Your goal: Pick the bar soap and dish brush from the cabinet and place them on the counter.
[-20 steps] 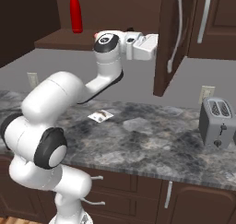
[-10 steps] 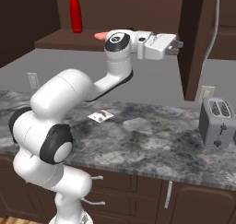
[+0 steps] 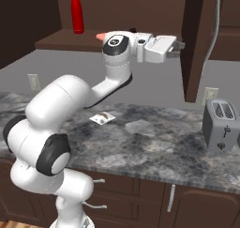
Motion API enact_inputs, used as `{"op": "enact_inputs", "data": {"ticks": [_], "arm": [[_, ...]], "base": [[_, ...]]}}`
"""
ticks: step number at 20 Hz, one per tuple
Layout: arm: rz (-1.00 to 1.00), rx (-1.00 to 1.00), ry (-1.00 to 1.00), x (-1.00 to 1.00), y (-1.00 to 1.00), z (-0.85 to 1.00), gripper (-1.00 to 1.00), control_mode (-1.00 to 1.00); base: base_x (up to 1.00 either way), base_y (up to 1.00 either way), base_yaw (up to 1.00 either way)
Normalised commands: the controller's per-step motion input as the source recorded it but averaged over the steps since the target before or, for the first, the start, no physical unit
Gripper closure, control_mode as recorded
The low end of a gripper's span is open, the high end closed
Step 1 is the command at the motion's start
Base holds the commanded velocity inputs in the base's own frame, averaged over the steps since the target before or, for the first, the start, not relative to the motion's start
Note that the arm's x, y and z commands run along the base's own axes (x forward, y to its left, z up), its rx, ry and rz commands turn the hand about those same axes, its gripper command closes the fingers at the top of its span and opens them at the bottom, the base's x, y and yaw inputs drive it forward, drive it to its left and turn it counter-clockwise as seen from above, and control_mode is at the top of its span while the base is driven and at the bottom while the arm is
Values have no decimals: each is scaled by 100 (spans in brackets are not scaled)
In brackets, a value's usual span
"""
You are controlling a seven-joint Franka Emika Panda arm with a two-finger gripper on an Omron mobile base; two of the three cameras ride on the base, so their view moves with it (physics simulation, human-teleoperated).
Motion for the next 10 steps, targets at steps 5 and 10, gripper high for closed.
{"op": "enact_inputs", "data": {"ticks": [5, 10], "arm": [[0, 0, 0, 0, 0, 0, -100, -100], [2, 0, -2, -8, 2, 2, -100, -100]], "base": [[0, 0, 0], [0, 0, 0]]}}
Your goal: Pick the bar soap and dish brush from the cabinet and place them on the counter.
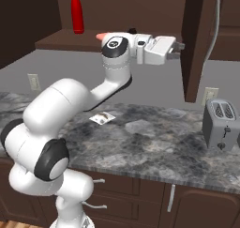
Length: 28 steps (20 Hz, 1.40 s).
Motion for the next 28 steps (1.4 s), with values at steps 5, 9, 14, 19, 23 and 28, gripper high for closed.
{"op": "enact_inputs", "data": {"ticks": [5, 9, 14, 19, 23, 28], "arm": [[4, 0, -5, -13, 6, 5, -100, -100], [3, 0, -8, -16, 14, 7, -100, -100], [3, 0, -7, -14, 16, 5, -100, -100], [3, -1, -5, -12, 23, 3, -100, -100], [2, -2, -6, -18, 27, 2, -100, -100], [2, -2, -6, -21, 29, 3, -100, -100]], "base": [[0, 0, 0], [0, 0, 0], [0, 0, 0], [0, 0, 0], [0, 0, 0], [0, 0, 0]]}}
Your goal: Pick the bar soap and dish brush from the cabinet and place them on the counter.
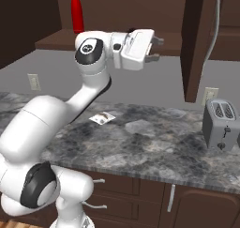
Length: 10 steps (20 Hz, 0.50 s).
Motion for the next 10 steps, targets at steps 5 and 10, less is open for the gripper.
{"op": "enact_inputs", "data": {"ticks": [5, 10], "arm": [[2, -3, -7, -25, 30, 3, -100, -100], [2, -2, -7, -23, 27, 3, -100, -100]], "base": [[0, 0, 0], [0, 0, 0]]}}
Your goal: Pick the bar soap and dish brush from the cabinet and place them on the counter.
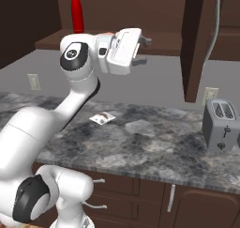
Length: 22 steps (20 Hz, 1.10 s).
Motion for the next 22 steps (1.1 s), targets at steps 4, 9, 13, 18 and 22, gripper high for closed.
{"op": "enact_inputs", "data": {"ticks": [4, 9, 13, 18, 22], "arm": [[3, -1, -7, -19, 23, 4, -100, -100], [5, -1, -5, -14, 21, 3, -100, -100], [10, 0, -1, -2, 17, 1, -100, -100], [13, 0, 0, 1, 10, 0, -100, -100], [14, 0, 0, 2, 8, 0, -100, -100]], "base": [[0, 0, 0], [0, 0, 0], [0, 0, 0], [0, 0, 0], [0, 0, 0]]}}
